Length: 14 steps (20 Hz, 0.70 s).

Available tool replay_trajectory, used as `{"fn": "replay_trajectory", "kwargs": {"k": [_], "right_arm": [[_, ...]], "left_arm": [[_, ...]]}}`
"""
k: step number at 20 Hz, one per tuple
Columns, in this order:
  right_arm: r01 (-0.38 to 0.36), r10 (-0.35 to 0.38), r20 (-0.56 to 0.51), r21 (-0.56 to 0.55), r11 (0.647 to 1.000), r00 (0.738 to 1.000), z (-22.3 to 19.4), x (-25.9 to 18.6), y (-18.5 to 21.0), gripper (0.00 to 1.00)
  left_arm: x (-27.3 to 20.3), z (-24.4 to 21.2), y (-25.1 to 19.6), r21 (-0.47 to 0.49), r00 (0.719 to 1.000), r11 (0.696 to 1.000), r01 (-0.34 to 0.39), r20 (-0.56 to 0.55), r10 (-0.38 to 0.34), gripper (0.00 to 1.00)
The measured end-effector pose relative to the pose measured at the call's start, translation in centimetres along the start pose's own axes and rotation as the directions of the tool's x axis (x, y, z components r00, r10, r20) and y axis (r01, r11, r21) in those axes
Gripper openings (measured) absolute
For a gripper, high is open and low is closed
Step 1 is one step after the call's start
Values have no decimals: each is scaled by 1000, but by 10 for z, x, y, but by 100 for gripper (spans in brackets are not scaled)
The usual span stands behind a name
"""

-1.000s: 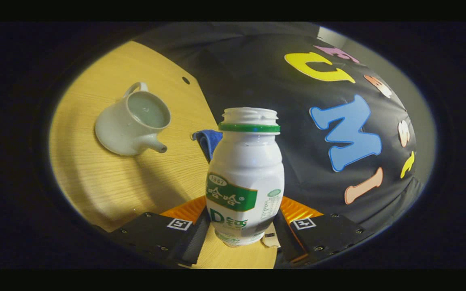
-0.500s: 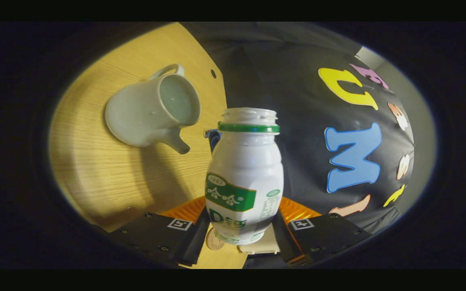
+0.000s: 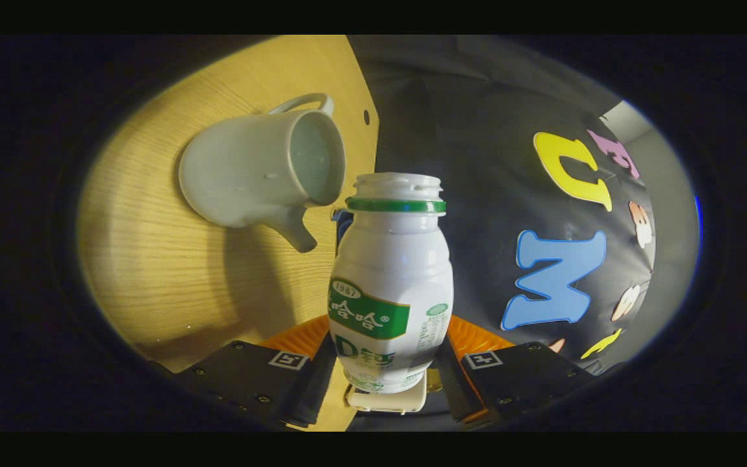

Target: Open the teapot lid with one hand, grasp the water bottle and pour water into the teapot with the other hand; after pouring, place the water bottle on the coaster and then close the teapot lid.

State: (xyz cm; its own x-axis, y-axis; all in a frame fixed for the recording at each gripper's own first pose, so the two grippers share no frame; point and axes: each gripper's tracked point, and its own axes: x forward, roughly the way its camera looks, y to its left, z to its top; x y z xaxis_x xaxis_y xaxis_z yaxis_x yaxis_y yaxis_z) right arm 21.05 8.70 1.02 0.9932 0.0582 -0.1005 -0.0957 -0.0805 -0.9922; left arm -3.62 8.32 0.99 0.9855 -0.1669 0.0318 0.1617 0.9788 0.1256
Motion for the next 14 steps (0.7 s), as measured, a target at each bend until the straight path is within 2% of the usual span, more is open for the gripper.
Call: {"fn": "replay_trajectory", "kwargs": {"k": [1, 4, 7, 14], "right_arm": [[1, -1, 1, -19, 1000, 1000, 0, 1, -1, 73], [-4, 4, 6, -66, 998, 1000, 1, 3, -2, 73], [4, -2, 17, -103, 995, 1000, 5, 3, -5, 72], [35, -29, 35, -175, 984, 999, 10, 6, -8, 73]], "left_arm": [[0, 1, 0, 4, 1000, 1000, -2, 0, 2, 19], [-1, 1, 0, -1, 1000, 1000, -4, 3, 4, 12], [-1, 0, 2, 4, 1000, 1000, -13, -4, 13, 19], [-1, -8, 3, -16, 1000, 1000, -11, -28, 11, 19]]}}
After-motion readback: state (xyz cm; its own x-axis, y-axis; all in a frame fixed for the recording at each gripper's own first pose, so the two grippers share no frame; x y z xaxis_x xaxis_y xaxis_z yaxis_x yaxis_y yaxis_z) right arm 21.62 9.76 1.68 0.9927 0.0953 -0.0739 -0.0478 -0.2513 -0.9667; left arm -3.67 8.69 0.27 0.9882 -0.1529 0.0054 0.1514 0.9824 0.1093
